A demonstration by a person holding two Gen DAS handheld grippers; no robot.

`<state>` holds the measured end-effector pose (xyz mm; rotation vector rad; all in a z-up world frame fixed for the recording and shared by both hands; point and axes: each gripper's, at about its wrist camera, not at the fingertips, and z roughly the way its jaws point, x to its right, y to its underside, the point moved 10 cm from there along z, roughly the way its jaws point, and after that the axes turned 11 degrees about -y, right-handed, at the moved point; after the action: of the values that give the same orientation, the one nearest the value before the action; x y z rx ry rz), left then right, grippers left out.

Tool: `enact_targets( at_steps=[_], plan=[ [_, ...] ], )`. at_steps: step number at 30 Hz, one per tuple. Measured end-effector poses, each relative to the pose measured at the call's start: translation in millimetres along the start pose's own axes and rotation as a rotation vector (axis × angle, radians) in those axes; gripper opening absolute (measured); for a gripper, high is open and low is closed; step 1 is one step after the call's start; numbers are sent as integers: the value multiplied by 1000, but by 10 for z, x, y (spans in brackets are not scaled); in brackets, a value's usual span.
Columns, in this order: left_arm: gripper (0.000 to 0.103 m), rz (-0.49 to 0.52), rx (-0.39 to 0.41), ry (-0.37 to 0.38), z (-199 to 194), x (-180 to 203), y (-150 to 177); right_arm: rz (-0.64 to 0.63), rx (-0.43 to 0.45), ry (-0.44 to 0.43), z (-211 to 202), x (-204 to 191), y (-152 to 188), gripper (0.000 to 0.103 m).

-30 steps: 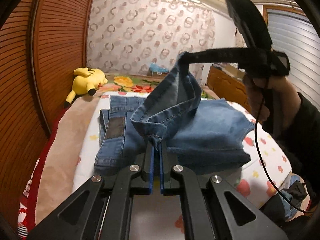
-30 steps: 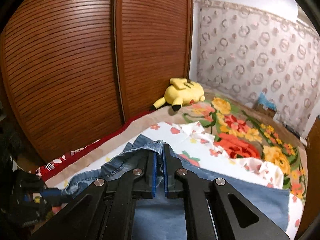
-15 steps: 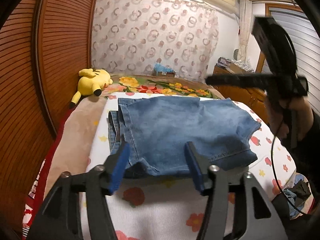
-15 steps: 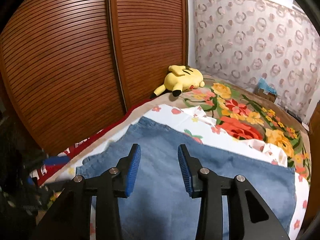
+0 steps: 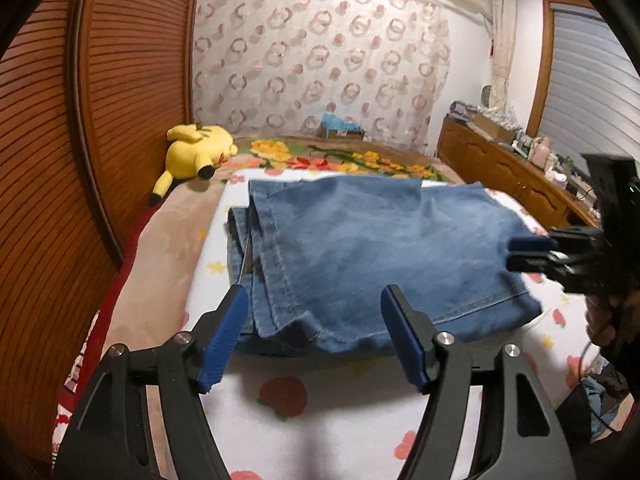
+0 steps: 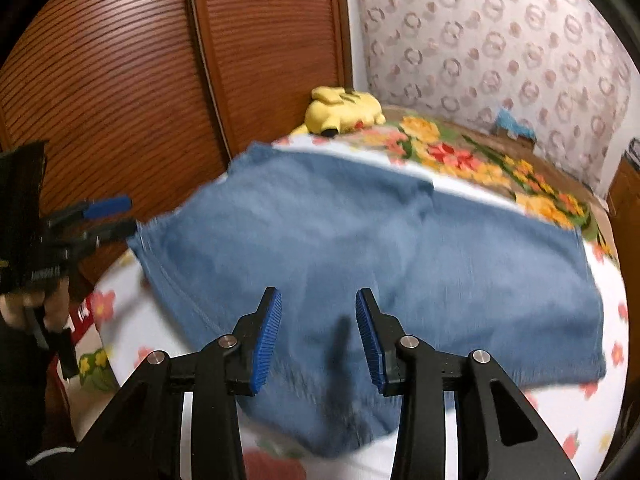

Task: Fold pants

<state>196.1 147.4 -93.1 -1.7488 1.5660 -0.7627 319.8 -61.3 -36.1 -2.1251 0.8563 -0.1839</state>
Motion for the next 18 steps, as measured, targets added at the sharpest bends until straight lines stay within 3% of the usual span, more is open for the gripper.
enact_targets(
  at_steps=[10, 15, 18],
  plan=[
    [70, 0, -81, -28, 256, -81, 270, 34, -8, -25, -224, -45, 369, 40],
    [70, -3, -94, -27, 306, -73, 327, 25, -8, -29, -158, -50, 374, 40],
    [70, 1, -101, -33, 336, -72, 345, 3, -9, -46, -174, -65, 427, 8]
  ],
)
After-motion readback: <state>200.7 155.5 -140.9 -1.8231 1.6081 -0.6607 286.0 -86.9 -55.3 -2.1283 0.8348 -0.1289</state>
